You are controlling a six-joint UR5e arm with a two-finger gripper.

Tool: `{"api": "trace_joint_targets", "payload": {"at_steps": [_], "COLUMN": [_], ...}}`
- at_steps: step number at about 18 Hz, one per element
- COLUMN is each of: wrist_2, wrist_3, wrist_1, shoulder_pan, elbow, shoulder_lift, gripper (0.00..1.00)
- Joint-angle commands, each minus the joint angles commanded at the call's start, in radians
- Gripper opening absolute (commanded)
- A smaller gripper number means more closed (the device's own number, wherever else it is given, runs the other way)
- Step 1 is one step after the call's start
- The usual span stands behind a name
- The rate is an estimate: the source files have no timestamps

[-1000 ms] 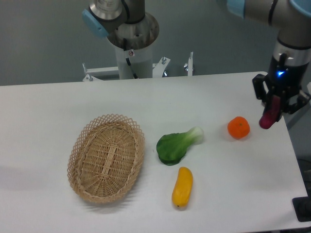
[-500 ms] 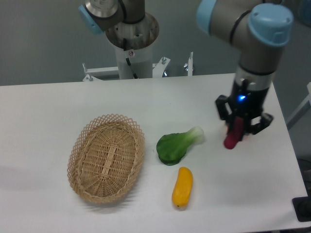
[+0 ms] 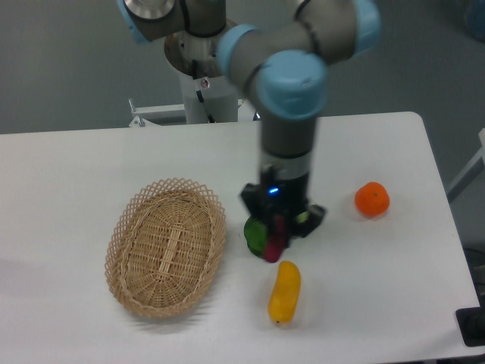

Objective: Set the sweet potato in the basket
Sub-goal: 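Carry the sweet potato over the bok choy toward the wicker basket, then lower the sweet potato into the basket and open the gripper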

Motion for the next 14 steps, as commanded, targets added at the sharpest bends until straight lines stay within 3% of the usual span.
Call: {"api": "trace_joint_targets", "payload": {"at_steps": [5,8,14], "wrist_2": [0.003,0.024,0.029], "wrist_3": [-0.03,0.038,0.196], "wrist_1": [0.092,0.153,0.164], "shoulder_pan": [-0.107,-0.141,-0.181], "elbow": [-0.118,-0.189,-0.22], "shoulder_lift": [-0.018,-0.028,-0.08], "gripper": [0.24,0.24,0.24]}}
